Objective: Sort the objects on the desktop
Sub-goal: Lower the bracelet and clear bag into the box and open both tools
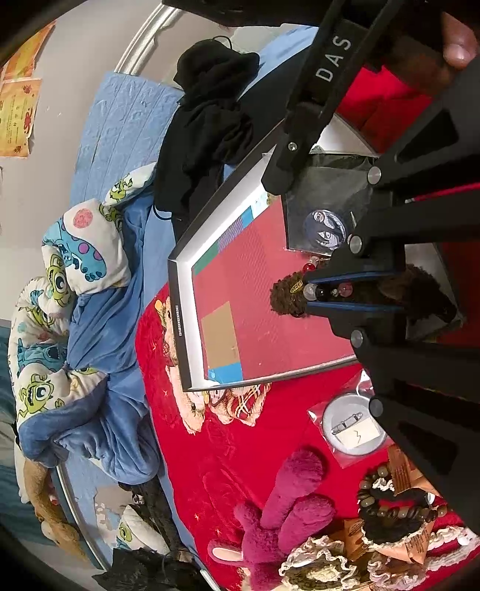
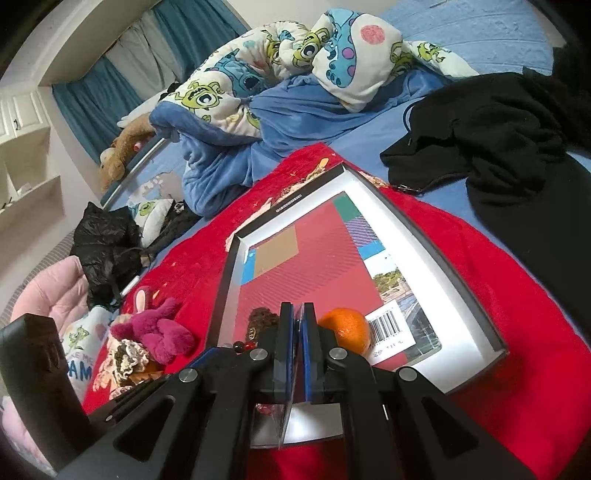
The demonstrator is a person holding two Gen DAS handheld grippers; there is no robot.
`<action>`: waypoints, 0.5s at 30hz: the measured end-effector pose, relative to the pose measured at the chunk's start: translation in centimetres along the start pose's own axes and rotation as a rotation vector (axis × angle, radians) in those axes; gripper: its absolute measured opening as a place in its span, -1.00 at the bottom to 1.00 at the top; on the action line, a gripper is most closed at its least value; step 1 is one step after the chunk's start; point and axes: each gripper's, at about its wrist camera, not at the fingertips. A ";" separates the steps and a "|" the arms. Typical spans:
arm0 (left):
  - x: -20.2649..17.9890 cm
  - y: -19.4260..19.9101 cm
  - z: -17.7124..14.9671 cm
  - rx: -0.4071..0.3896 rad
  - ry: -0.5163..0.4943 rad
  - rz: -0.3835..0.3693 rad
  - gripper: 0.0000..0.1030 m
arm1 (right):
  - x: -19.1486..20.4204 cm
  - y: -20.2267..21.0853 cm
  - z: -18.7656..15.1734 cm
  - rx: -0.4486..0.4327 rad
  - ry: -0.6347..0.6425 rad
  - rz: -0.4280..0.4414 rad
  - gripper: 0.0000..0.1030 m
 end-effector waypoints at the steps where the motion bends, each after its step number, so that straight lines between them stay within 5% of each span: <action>1: 0.0 0.0 0.0 0.000 0.003 0.000 -0.80 | 0.0 0.0 0.0 -0.001 -0.002 0.001 -0.88; 10: -0.2 0.1 0.0 -0.005 0.003 0.003 -0.79 | -0.2 0.6 0.0 -0.018 -0.008 -0.043 -0.82; 15: 0.0 0.4 0.2 0.008 -0.007 0.031 -0.32 | -0.2 1.2 0.3 -0.047 -0.004 -0.060 -0.72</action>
Point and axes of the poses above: each gripper's, at about its wrist camera, not at the fingertips, and y roughly against the way its jaws point, x to its left, z to its top, and after that the axes turned 15 degrees about -z, right-handed
